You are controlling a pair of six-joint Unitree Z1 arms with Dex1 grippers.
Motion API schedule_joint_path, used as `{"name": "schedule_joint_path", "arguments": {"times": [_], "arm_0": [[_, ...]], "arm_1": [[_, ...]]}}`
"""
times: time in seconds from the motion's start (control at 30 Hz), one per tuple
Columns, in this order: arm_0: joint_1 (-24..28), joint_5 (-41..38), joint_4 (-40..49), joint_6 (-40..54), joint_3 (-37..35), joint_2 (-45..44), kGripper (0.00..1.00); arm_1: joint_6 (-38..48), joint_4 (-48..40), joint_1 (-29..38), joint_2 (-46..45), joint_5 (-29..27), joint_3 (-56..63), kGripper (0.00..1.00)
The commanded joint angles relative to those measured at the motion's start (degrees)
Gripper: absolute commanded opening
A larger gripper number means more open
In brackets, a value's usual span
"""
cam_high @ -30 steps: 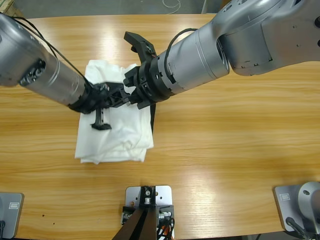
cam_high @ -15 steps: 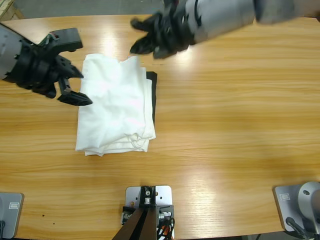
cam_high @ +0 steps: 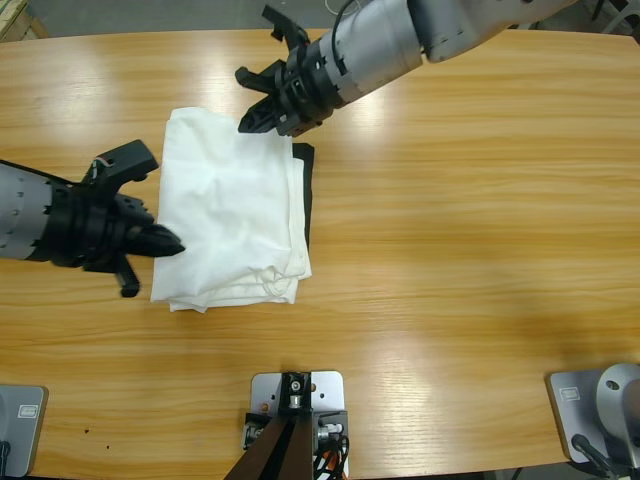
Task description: Fold clothes
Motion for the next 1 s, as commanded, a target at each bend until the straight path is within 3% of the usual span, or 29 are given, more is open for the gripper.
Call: {"name": "schedule_joint_path", "arguments": {"times": [0.03, 0.47, 0.77, 1.0], "arm_0": [[-0.5, -3.2, -8.8, -1.3, 2.3, 9.6, 0.000], [-0.6, -5.5, -19.8, -2.5, 12.7, 14.4, 0.000], [-0.7, -4.8, -19.4, -3.6, 18.3, 6.6, 0.000], [-0.7, -3.5, -15.0, -4.8, 16.7, 0.2, 0.000]], "arm_1": [[-0.2, -3.0, 0.7, 9.1, 3.0, -0.5, 0.000], [-0.1, -4.9, -1.7, 17.3, 4.3, -4.2, 0.000], [-0.6, -3.7, -2.7, 18.1, 4.5, -6.1, 0.000], [-1.3, -3.1, -4.4, 17.3, 4.3, -6.2, 0.000]]}}
